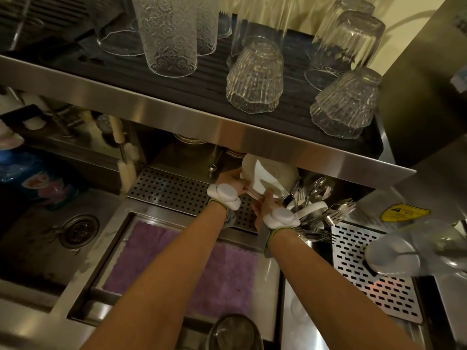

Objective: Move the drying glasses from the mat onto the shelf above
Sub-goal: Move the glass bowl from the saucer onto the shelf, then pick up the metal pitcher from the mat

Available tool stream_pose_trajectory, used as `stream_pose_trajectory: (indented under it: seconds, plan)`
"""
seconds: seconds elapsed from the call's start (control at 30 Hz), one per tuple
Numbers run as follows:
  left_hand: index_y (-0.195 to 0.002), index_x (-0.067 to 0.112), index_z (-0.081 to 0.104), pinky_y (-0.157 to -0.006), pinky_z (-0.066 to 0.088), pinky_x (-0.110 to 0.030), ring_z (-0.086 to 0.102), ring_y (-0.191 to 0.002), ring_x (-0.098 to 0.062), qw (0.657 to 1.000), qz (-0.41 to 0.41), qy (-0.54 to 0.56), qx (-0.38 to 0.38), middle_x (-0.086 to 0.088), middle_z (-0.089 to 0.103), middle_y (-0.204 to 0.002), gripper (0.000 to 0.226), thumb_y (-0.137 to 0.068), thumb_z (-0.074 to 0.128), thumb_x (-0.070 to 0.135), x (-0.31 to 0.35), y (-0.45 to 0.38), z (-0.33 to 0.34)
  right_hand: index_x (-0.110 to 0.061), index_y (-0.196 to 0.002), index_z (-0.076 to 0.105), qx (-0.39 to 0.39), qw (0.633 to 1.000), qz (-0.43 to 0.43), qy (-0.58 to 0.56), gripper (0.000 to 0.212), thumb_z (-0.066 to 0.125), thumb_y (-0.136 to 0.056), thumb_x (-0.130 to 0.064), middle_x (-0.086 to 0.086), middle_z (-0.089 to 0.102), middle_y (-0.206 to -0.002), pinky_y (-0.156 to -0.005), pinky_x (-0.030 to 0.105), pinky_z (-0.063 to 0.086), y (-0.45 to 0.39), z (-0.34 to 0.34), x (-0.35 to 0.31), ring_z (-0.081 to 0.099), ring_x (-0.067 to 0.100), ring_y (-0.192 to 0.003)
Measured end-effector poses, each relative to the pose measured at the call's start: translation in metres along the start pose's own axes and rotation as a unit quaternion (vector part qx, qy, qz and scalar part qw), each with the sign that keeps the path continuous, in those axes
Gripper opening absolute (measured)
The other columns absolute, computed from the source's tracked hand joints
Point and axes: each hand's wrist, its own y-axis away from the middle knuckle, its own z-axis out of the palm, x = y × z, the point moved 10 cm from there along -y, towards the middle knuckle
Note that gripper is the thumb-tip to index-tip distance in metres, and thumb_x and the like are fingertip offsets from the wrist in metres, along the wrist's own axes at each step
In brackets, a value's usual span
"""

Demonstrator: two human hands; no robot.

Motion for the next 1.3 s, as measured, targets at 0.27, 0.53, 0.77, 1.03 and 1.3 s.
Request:
stream_pose_trajectory:
  seconds: [0.27,0.53,0.77,1.03,1.3]
  plan:
    - [-0.122,0.009,0.058,-0.095,0.051,-0.044,0.061,-0.095,-0.027,0.998,0.031,-0.046,-0.011,-0.008,0.062,-0.099,0.042,-0.082,0.055,-0.004,0.003,0.002,0.006,-0.013,-0.059,0.043,-0.022,0.997,0.057,-0.038,0.048,0.047,-0.093,-0.046,-0.007,0.044,-0.029,-0.031,0.013,0.037,0.005,0.004,0.002,0.039,0.004,-0.02]
    - [-0.13,0.01,0.052,-0.051,0.045,-0.016,0.053,-0.05,-0.007,0.999,0.0,-0.033,-0.025,-0.004,0.055,-0.068,0.042,-0.088,0.058,0.006,-0.008,0.032,-0.001,-0.008,-0.067,0.053,-0.111,0.987,0.075,0.084,0.043,0.057,-0.088,-0.045,0.006,0.058,-0.072,-0.093,0.035,0.05,0.037,0.002,0.013,0.055,0.016,-0.06]
    - [-0.127,0.004,0.053,-0.038,0.038,-0.007,0.054,-0.037,0.002,0.997,-0.004,-0.068,-0.033,-0.001,0.053,-0.071,0.033,-0.094,0.047,0.006,-0.029,0.095,-0.011,-0.004,-0.107,0.062,-0.184,0.955,0.105,0.206,0.021,0.054,-0.094,-0.018,0.005,0.053,-0.07,-0.055,0.023,0.048,0.081,-0.017,0.031,0.058,0.017,-0.06]
    - [-0.119,0.006,0.06,-0.052,0.044,-0.012,0.052,-0.064,-0.008,0.994,-0.025,-0.109,0.0,-0.002,0.06,-0.079,0.029,-0.095,0.047,0.014,-0.077,0.148,-0.032,-0.015,-0.068,0.048,-0.21,0.936,0.058,0.275,0.031,0.043,-0.094,0.002,0.001,0.052,-0.054,-0.034,0.013,0.037,0.111,-0.052,0.058,0.048,0.009,-0.044]
    - [-0.117,0.003,0.062,-0.05,0.044,-0.008,0.055,-0.071,-0.009,0.986,-0.009,-0.164,-0.04,-0.002,0.063,-0.085,0.028,-0.094,0.048,0.012,-0.116,0.188,-0.033,-0.011,-0.063,0.052,-0.151,0.948,0.002,0.281,0.029,0.051,-0.092,-0.008,0.008,0.05,-0.061,-0.038,0.017,0.041,0.145,-0.098,0.076,0.05,0.014,-0.04]
